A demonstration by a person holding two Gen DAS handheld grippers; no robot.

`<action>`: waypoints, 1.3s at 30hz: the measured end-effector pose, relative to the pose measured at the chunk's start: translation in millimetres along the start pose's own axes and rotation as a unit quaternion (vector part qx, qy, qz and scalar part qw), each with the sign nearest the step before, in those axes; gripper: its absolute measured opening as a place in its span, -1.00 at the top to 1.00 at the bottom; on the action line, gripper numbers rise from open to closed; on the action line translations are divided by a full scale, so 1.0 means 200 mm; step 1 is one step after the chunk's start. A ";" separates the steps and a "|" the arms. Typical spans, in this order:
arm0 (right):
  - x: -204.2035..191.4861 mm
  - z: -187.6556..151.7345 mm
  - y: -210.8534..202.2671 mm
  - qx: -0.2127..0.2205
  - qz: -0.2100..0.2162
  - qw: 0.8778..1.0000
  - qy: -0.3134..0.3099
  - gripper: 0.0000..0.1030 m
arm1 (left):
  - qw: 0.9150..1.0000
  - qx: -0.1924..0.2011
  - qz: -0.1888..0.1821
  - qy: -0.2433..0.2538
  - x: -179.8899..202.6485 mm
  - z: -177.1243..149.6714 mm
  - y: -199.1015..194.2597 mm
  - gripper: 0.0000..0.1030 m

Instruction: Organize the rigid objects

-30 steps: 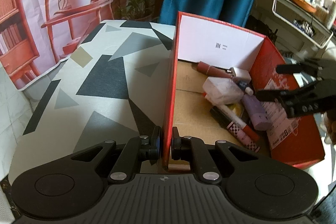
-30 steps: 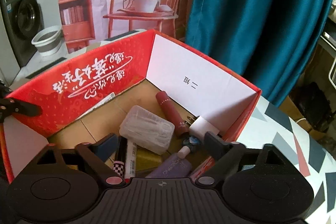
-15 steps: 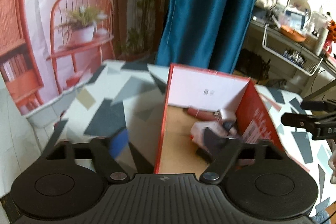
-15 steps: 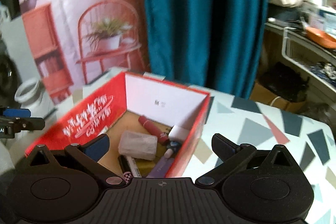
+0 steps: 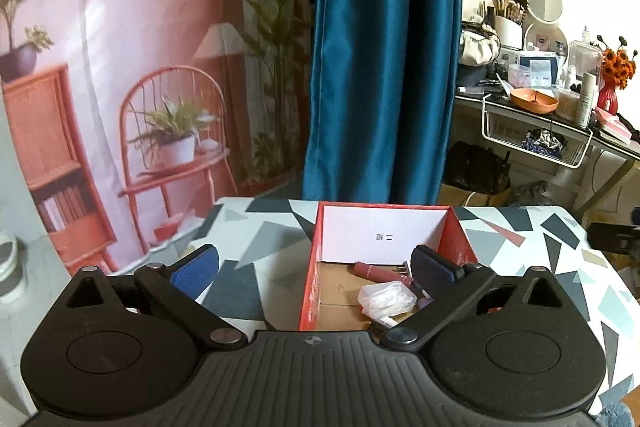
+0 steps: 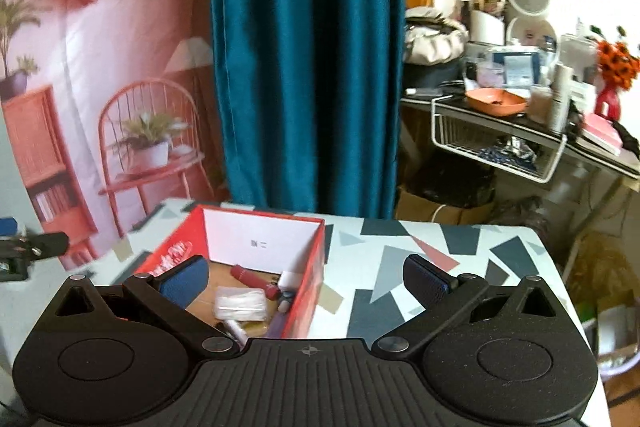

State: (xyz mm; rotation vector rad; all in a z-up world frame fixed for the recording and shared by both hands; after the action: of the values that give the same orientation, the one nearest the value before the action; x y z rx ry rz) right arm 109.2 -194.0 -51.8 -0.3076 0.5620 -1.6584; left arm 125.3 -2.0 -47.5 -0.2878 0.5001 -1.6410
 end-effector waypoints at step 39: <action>-0.05 -0.13 -0.83 0.087 -0.054 0.994 0.031 -0.99 | 0.997 0.073 0.005 0.034 0.10 -0.04 -0.53 -1.00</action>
State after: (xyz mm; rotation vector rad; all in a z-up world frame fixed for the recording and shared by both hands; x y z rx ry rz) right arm -44.0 -166.1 14.5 -0.1612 0.4504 -1.8127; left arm 25.9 -12.9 -6.1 -0.1212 0.4292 -1.6723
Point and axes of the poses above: each gripper's, at about its wrist camera, not at the fingertips, and y roughly the way its jaws point, x to its right, z to its top, the point moved 2 cm from there along y, roughly the way its jaws point, and after that the axes turned 3 degrees about y, right-handed, at the moved point
